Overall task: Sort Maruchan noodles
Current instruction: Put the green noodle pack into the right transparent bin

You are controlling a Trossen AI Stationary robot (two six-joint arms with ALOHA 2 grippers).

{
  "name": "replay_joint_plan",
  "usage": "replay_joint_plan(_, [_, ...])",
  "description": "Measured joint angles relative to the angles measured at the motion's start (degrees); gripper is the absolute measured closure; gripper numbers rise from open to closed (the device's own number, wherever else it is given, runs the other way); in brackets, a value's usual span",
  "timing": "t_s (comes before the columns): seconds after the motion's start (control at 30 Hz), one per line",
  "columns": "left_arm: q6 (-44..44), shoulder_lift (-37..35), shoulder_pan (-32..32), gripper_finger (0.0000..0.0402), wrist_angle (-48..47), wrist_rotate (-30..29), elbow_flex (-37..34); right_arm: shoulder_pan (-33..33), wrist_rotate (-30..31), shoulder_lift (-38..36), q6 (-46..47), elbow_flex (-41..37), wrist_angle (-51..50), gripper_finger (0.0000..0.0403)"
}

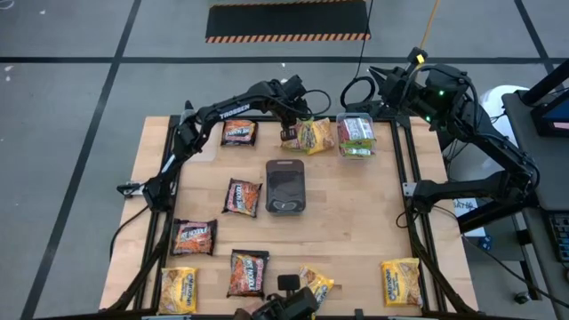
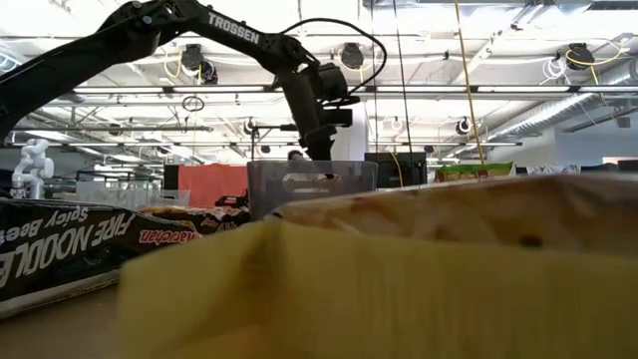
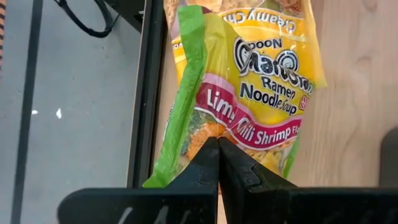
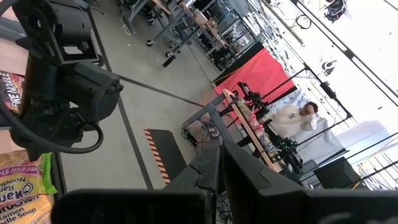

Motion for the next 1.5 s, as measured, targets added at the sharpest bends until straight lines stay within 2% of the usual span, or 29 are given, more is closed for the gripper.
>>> replay_joint_plan(0.17, [1.98,-1.02,-0.64,0.0401,0.13,-3.23,0.0,0.0,0.0,0.0,0.01,-0.01,0.01,0.0387])
replay_joint_plan(0.57, [2.52,-6.44,-0.68,0.0401,1.35,-3.6,0.07,-0.02,0.09,0.0,0.02,-0.01,0.02,0.0387])
replay_joint_plan(1.03, [1.56,-6.36,-1.01,0.0402,1.84,-3.63,0.15,0.0,-0.02,0.58,0.87,0.0,-1.97,0.0387])
replay_joint_plan(1.17, [0.07,-6.36,-0.5,0.0402,1.8,-3.6,0.13,-0.15,-0.13,3.97,-0.18,0.0,-1.67,0.0387])
replay_joint_plan(1.37, [-3.36,-8.44,0.8,0.0401,1.21,-3.28,0.13,-2.29,-0.85,12.99,-3.45,-0.06,4.18,0.0387])
replay_joint_plan(1.5, [-4.22,-11.16,2.4,0.0401,0.37,-2.28,0.13,-4.1,-7.2,17.88,-2.74,1.17,10.88,0.0387])
